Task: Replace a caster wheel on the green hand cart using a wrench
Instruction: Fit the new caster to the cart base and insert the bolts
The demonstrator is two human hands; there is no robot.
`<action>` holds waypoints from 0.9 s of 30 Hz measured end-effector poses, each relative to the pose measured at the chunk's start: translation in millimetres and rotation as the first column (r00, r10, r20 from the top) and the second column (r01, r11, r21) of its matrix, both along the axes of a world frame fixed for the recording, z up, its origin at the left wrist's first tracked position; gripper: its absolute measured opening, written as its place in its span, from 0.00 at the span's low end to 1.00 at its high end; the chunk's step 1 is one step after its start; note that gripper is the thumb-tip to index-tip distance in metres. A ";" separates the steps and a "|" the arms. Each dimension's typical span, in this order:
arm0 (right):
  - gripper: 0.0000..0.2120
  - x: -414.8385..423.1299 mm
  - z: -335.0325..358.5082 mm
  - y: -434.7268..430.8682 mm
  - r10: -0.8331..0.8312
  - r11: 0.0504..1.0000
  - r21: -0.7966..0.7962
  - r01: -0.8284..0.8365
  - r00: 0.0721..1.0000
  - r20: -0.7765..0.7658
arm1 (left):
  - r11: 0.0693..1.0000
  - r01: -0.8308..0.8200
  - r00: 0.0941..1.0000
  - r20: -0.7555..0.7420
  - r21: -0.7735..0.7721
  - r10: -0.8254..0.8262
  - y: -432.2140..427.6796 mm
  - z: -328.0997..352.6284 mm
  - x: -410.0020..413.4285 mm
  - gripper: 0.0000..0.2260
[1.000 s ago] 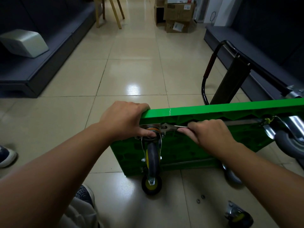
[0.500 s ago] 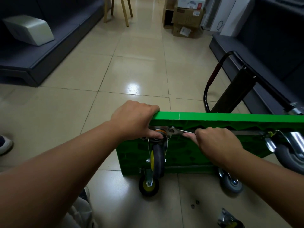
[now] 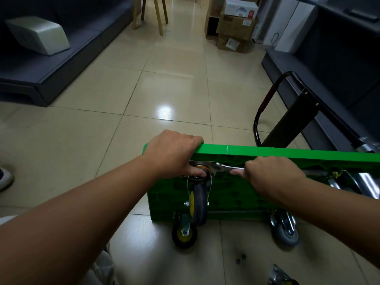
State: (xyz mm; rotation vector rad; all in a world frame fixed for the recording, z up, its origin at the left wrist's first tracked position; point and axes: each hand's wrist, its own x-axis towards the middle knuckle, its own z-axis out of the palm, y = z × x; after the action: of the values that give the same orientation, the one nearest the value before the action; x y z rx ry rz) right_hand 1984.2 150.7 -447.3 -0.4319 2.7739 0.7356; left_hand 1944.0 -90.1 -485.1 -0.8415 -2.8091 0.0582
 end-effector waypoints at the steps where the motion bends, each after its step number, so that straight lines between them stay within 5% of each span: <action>1: 0.22 -0.2 3.1 -1.9 -0.010 1.000 -0.002 0.010 1.000 0.009 | 1.000 0.001 1.000 0.001 0.006 -0.001 0.5 0.1 -0.1 0.32; 8: 0.22 -4.7 27.2 -22.2 0.005 0.997 0.071 -0.012 0.994 0.109 | 1.000 -0.002 1.000 0.001 0.000 0.002 2.0 0.3 -1.4 0.32; 16: 0.12 -22.9 51.0 -75.4 0.217 0.876 0.426 -0.226 0.974 0.069 | 1.000 0.007 1.000 -0.005 -0.013 -0.007 2.2 2.2 -1.2 0.31; 19: 0.18 -6.5 50.1 -39.4 0.242 0.931 0.286 -0.227 0.970 -0.015 | 1.000 0.005 0.999 0.034 -0.008 -0.004 0.0 0.3 -2.8 0.32; 22: 0.30 20.7 28.0 14.6 0.095 0.989 -0.098 -0.113 0.981 -0.171 | 1.000 0.009 0.998 0.061 0.002 -0.009 0.6 -0.2 -3.0 0.33; 23: 0.32 34.8 11.0 25.2 -0.051 0.940 -0.341 -0.016 0.981 -0.186 | 1.000 0.005 0.998 0.067 -0.001 -0.005 0.6 0.0 -3.3 0.33; 25: 0.29 61.6 -35.1 32.3 -0.283 0.563 -0.813 0.149 0.959 -0.021 | 1.000 0.003 0.998 0.071 -0.006 -0.002 1.1 0.5 -3.8 0.34; 27: 0.26 73.1 -79.6 20.1 -0.374 0.236 -0.955 0.181 0.924 0.082 | 1.000 0.001 0.997 0.073 -0.007 -0.001 1.1 0.6 -4.2 0.35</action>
State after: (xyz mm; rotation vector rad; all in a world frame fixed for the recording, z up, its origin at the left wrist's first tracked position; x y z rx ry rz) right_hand 2057.4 170.7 -526.9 0.0084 2.9630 -1.1966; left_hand 1939.8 -89.0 -484.4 -0.8636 -2.8777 0.0378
